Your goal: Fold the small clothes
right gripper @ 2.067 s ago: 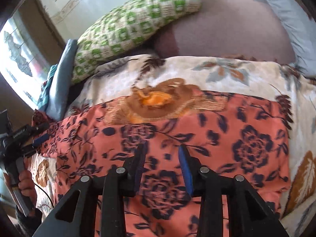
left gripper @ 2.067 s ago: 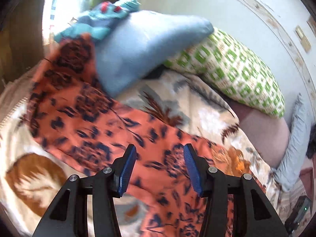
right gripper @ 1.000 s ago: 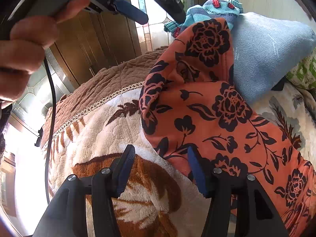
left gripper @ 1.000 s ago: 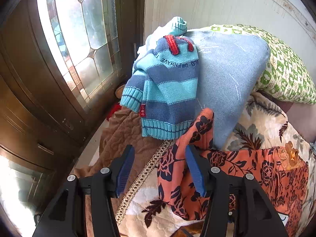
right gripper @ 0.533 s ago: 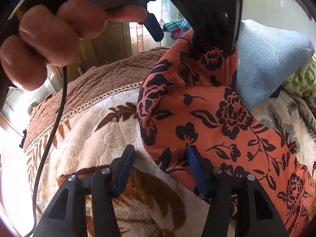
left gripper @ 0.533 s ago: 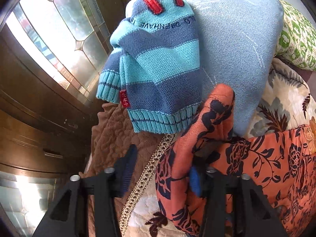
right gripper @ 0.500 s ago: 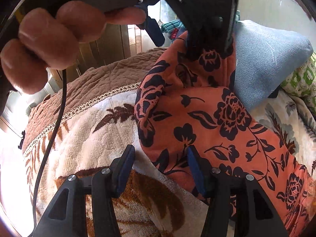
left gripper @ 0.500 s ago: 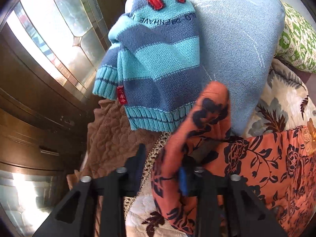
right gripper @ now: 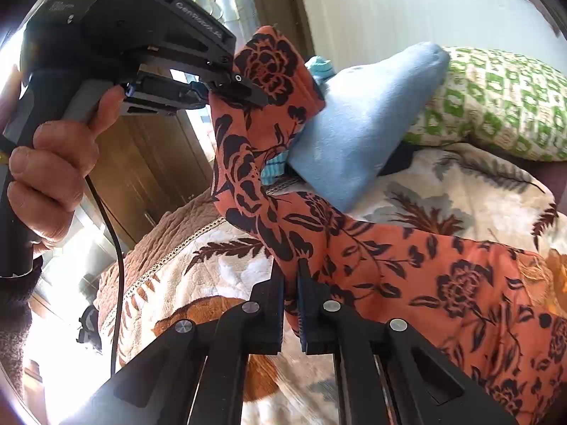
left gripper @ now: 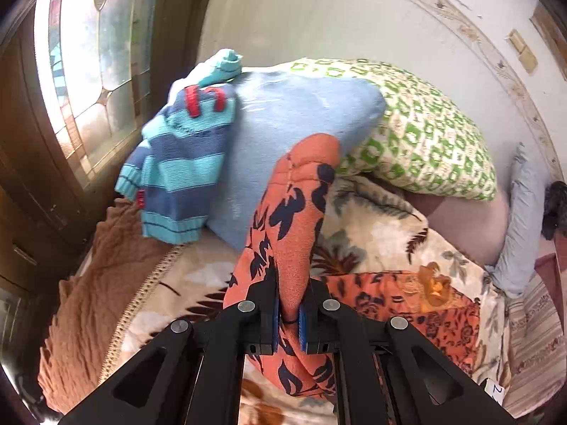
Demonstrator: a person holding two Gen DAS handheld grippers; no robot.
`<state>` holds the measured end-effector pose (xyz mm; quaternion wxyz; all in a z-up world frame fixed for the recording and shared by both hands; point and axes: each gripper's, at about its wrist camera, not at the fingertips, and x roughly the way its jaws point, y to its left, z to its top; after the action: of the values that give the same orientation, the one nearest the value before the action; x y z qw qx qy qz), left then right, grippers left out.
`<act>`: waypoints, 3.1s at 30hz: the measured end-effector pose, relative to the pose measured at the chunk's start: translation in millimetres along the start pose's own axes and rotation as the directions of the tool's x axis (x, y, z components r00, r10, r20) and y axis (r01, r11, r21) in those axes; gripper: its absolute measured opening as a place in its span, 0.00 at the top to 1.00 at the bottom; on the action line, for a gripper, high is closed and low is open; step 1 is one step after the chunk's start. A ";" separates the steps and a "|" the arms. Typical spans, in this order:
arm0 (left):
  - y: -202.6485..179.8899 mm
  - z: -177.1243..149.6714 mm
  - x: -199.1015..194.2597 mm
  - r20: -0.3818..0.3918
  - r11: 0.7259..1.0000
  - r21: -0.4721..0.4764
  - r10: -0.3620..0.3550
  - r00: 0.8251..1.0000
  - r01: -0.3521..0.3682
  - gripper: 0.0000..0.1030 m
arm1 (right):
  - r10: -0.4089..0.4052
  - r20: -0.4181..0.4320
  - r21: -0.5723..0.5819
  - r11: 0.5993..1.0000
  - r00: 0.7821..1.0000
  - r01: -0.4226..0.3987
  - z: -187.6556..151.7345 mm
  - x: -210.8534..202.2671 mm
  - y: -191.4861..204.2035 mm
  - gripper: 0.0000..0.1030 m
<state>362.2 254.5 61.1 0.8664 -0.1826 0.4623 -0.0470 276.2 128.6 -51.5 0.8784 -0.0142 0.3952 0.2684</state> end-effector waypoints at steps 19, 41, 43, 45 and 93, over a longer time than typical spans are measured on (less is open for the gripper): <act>-345.3 -192.7 169.4 -0.406 0.900 0.375 -0.055 0.912 0.221 0.94 | -0.036 -0.061 0.654 0.753 0.997 0.068 -184.7 -131.9 -233.8 0.94; -134.0 -172.7 79.5 -0.206 0.952 -0.105 -0.304 0.930 0.288 0.52 | -0.158 0.060 0.746 0.663 0.986 0.061 -172.5 -217.8 -338.1 0.49; -122.5 -188.2 90.1 -0.230 0.953 -0.133 -0.297 0.927 0.272 0.52 | -0.185 0.056 0.786 0.614 0.981 0.071 -168.6 -211.7 -353.4 0.47; -117.3 -197.9 103.3 -0.241 0.954 -0.148 -0.292 0.926 0.262 0.52 | -0.212 0.039 0.813 0.575 0.977 0.092 -162.4 -196.3 -372.7 0.47; -164.1 -181.4 129.0 -0.100 0.936 -0.235 -0.292 0.951 0.263 0.92 | -0.348 0.146 0.733 0.667 0.926 0.135 -129.1 -239.9 -431.9 0.94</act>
<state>301.5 20.3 -72.8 0.7929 -0.3366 0.4910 -0.1298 265.6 -382.0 -52.6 0.8887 0.3100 0.3370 -0.0258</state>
